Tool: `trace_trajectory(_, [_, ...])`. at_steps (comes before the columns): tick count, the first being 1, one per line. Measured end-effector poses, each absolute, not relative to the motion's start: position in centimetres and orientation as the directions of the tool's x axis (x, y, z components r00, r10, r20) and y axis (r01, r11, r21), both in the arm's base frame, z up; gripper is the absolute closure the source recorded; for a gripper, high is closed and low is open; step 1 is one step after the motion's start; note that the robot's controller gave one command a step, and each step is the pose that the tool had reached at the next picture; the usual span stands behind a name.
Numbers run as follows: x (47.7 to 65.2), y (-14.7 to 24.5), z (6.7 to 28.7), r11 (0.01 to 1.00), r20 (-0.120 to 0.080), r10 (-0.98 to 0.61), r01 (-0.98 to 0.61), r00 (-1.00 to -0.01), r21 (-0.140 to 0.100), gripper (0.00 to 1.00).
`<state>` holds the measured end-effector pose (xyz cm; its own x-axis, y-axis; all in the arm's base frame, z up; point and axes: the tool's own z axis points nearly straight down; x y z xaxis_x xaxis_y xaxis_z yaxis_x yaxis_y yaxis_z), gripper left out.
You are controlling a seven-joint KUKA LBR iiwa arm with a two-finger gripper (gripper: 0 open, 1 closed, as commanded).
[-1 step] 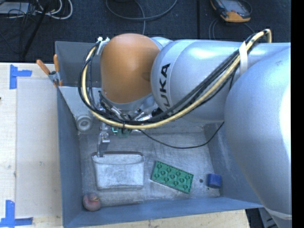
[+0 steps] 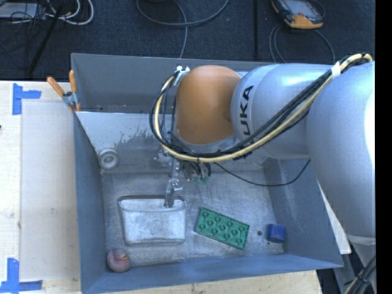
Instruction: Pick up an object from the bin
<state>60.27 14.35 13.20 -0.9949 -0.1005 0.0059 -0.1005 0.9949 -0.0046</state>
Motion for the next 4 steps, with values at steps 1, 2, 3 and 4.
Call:
trace_trajectory(1, [58.4,13.3,10.5,0.981,-0.028,-0.194,-0.195,-0.981,0.008,0.00])
trace_trajectory(2, [57.3,8.2,11.1,0.955,-0.001,-0.296,-0.296,-0.955,-0.001,0.00])
trace_trajectory(3, [50.7,5.1,7.9,0.960,-0.045,-0.279,-0.279,-0.959,-0.005,0.00])
trace_trajectory(4, [50.5,-2.7,13.1,1.000,-0.002,-0.027,-0.027,-1.000,-0.002,0.00])
